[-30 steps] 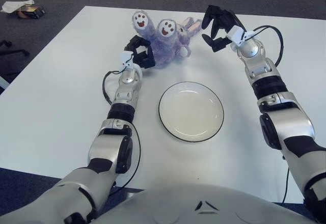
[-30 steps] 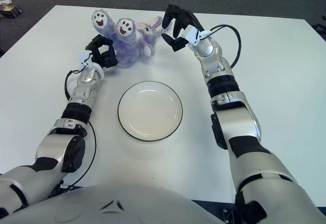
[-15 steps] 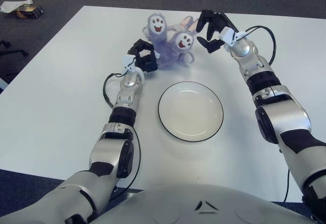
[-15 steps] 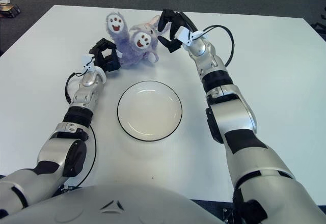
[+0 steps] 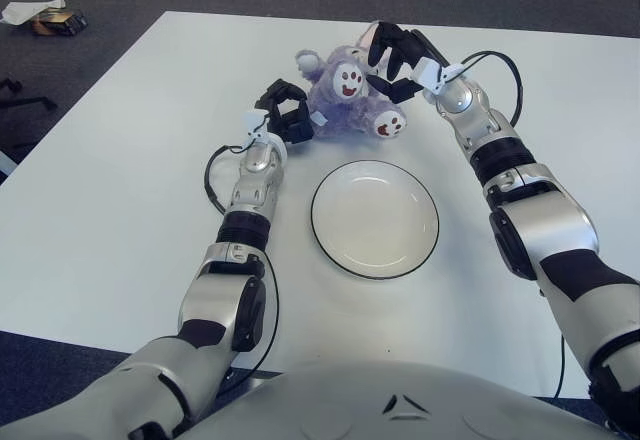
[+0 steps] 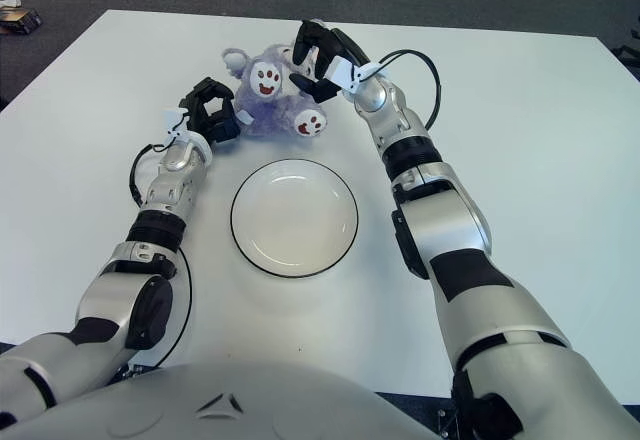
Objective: Put the doll into the plate.
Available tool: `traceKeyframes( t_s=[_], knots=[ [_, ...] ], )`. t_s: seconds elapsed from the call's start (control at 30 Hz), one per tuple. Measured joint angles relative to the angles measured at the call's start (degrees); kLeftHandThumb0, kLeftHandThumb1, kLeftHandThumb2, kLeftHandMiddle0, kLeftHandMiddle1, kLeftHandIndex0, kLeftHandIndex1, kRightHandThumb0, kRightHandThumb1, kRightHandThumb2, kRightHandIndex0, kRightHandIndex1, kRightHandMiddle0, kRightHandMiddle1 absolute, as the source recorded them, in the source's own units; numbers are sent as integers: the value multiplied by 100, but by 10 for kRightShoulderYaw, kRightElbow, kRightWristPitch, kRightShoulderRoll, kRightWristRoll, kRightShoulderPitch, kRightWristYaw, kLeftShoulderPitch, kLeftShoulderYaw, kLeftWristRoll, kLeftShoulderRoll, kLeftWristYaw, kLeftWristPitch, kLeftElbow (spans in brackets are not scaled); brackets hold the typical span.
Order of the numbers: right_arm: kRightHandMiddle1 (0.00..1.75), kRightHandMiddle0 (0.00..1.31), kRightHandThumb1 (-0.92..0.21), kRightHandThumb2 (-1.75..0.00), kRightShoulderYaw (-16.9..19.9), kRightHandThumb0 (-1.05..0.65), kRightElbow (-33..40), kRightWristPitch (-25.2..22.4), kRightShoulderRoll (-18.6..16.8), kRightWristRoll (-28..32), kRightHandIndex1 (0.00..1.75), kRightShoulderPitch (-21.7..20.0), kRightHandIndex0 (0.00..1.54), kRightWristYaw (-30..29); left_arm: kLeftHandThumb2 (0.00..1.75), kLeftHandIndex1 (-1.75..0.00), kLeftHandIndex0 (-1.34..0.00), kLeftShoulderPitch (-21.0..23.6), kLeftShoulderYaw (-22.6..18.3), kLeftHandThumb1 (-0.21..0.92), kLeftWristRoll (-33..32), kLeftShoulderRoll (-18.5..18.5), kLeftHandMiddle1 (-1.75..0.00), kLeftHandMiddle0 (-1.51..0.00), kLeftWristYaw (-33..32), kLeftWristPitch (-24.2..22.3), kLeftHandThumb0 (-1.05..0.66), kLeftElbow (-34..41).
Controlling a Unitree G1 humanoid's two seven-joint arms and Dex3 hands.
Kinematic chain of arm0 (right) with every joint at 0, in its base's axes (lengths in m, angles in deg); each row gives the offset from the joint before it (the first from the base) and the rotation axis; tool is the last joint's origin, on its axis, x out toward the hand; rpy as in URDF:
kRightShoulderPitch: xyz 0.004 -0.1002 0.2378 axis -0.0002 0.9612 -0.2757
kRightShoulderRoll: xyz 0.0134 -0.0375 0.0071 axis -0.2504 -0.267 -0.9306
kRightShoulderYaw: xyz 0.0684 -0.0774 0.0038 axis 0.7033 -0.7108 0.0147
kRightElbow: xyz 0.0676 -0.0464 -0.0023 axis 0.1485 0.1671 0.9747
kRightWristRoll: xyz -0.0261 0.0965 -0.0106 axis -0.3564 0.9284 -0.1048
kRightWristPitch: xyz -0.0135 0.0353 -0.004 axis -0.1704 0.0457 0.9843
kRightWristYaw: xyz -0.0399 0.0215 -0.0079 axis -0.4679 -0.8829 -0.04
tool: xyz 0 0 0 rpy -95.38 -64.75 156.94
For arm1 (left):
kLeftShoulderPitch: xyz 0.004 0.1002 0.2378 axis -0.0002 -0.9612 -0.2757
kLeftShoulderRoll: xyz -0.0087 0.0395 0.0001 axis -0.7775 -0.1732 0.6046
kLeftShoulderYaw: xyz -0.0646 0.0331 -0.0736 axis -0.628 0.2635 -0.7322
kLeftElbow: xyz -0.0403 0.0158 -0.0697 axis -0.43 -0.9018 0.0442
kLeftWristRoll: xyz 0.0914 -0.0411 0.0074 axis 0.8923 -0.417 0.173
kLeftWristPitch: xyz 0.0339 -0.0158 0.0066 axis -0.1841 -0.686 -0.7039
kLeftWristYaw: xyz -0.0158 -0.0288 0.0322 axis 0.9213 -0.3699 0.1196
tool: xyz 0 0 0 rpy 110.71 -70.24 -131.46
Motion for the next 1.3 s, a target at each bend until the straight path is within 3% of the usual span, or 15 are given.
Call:
traceKeyframes(
  t_s=[0.03, 0.1, 0.2, 0.3, 0.73, 1.07, 1.3],
  knots=[
    [175, 19, -90, -53, -1, -28, -1, 0, -1, -1, 144, 0, 21, 0, 141, -175, -67, 0, 0, 23, 0, 0, -175, -120, 0, 0, -50, 0],
    [161, 8, -80, -66, -2, -53, -2, 0, -4, -2, 141, 0, 19, 0, 141, -175, -67, 0, 0, 23, 0, 0, -175, -120, 0, 0, -50, 0],
    [148, 2, -75, -73, -4, -68, -2, 1, -6, -5, 136, 0, 16, 0, 141, -175, -67, 0, 0, 23, 0, 2, -175, -120, 0, -2, -50, 0],
    [133, 1, -78, -70, -4, -75, -6, 2, -9, -5, 129, 0, 15, 0, 142, -175, -67, 0, -1, 23, 0, 4, -175, -121, -2, -4, -50, 1],
    [98, 0, -88, -52, -13, -84, -35, 9, -16, -10, 101, -3, 6, 10, 142, -175, -67, -5, -1, 23, 3, 11, -175, -122, -11, -4, -50, 5],
    [83, 0, -83, -47, -35, -87, -45, 15, -8, -40, 82, -24, 0, 11, 143, -175, -68, -11, 5, 22, 12, 11, -175, -121, -16, -6, -50, 18],
    [84, 0, -77, -43, -67, -94, -51, 30, 11, -87, 88, -45, 0, -1, 143, -175, -68, -17, 7, 22, 18, 13, -175, -119, -17, -6, -50, 26]
  ],
)
